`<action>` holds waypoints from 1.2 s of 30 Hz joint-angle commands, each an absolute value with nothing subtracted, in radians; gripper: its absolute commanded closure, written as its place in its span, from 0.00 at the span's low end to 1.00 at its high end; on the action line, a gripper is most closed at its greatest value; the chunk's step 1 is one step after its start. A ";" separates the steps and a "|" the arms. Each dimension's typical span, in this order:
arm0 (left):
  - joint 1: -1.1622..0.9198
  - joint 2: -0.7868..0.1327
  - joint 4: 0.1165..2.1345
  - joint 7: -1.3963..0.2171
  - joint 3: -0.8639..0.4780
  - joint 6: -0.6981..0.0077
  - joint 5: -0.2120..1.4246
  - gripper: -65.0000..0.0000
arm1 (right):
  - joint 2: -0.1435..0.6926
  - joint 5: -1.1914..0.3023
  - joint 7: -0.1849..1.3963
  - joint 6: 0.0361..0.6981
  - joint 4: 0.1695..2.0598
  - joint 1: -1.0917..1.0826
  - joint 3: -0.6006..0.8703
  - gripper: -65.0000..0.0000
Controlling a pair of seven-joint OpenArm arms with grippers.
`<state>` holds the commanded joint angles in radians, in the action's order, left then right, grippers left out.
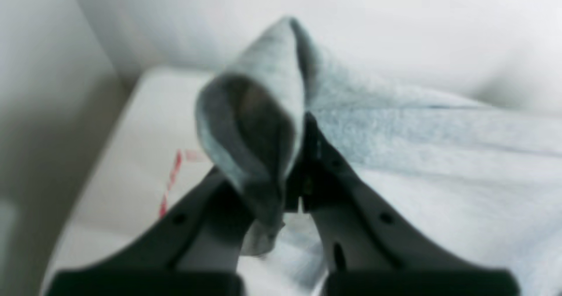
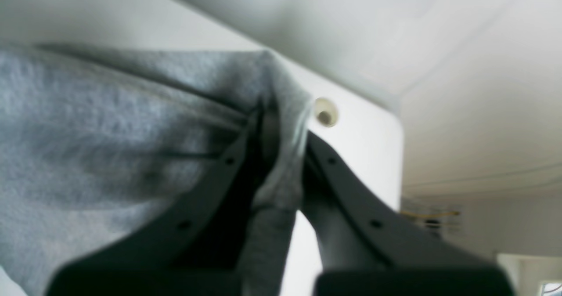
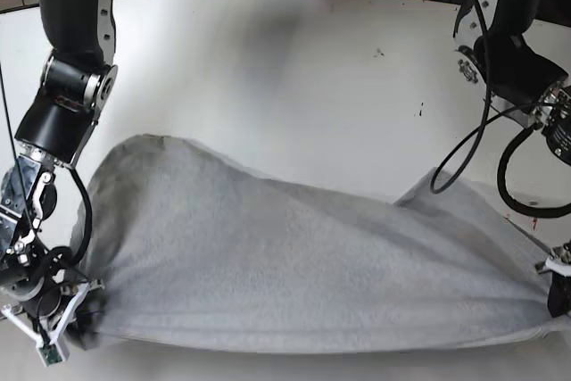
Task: Fold the T-shirt properly
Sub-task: 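Lift the shirt high with both grippers holding its edges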
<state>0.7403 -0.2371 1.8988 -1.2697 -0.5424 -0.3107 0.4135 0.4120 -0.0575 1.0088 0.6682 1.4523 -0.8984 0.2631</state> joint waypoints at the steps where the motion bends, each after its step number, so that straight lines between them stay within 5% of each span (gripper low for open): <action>1: 0.769 -0.237 1.899 -1.270 -0.533 -0.311 0.398 1.00 | 0.417 -0.058 1.013 0.668 1.452 -0.923 0.262 1.00; 21: 1.224 -0.245 1.676 -1.231 -0.490 -0.309 0.338 1.00 | 0.478 -0.056 1.015 0.668 1.446 -1.254 0.035 1.00; 29: 1.244 -0.259 1.615 -1.227 -0.489 -0.311 0.341 1.00 | 0.481 -0.054 1.015 0.668 1.452 -1.265 0.030 0.91; 36: 1.152 -0.259 1.621 -1.228 -0.489 -0.312 0.344 1.00 | 0.513 -0.064 1.000 0.668 1.477 -1.173 0.035 1.00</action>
